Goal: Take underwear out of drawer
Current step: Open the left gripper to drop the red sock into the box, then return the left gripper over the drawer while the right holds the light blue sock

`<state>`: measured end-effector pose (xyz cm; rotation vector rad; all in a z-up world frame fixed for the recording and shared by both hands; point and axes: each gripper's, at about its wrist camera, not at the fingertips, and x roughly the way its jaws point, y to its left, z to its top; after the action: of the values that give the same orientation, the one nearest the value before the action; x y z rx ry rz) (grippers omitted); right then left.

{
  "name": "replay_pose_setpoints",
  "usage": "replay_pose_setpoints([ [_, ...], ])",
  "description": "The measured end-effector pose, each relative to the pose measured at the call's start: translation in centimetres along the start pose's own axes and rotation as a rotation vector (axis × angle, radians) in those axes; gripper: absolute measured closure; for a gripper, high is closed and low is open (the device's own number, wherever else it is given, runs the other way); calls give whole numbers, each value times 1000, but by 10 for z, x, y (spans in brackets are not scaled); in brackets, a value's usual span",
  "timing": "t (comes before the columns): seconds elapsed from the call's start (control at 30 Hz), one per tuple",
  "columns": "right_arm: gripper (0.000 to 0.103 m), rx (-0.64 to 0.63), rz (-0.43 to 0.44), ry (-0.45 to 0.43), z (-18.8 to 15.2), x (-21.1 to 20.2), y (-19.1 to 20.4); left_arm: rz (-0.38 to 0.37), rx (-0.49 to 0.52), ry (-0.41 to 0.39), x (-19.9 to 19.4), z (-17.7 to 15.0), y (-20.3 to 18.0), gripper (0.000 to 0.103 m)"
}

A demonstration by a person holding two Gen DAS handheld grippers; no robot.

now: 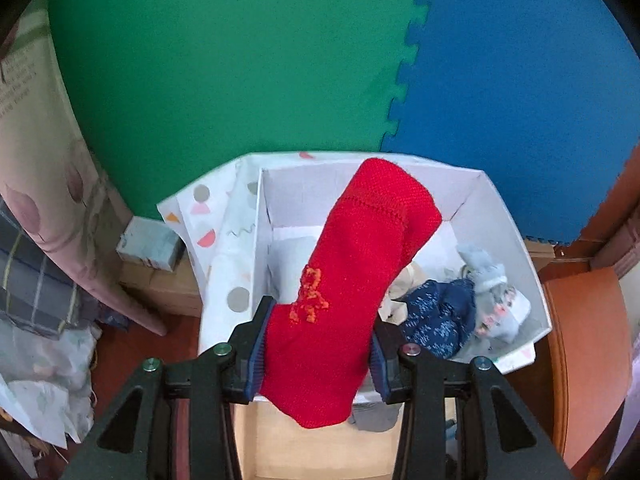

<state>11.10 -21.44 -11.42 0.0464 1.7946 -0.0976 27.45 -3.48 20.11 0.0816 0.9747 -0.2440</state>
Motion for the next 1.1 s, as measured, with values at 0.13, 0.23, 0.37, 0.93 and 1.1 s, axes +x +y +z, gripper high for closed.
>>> replay_pose_setpoints([
  [0.13,60,1,-1,1,1,0,0,43,-2,24,26,-2,-1,61],
  [0.23,60,1,-1,1,1,0,-1,69,5,46,44,-4,-5,61],
  [0.37,60,1,0,0,1,0,-1,75,6,75,58,-7,-11,60],
  [0.93,60,-1,0,5,2,0,-1,89,11,32,30,-4,-8,45],
  [1.1,60,-1,0,6,2,0,-2,94,47,-18,5,-14,-7,45],
])
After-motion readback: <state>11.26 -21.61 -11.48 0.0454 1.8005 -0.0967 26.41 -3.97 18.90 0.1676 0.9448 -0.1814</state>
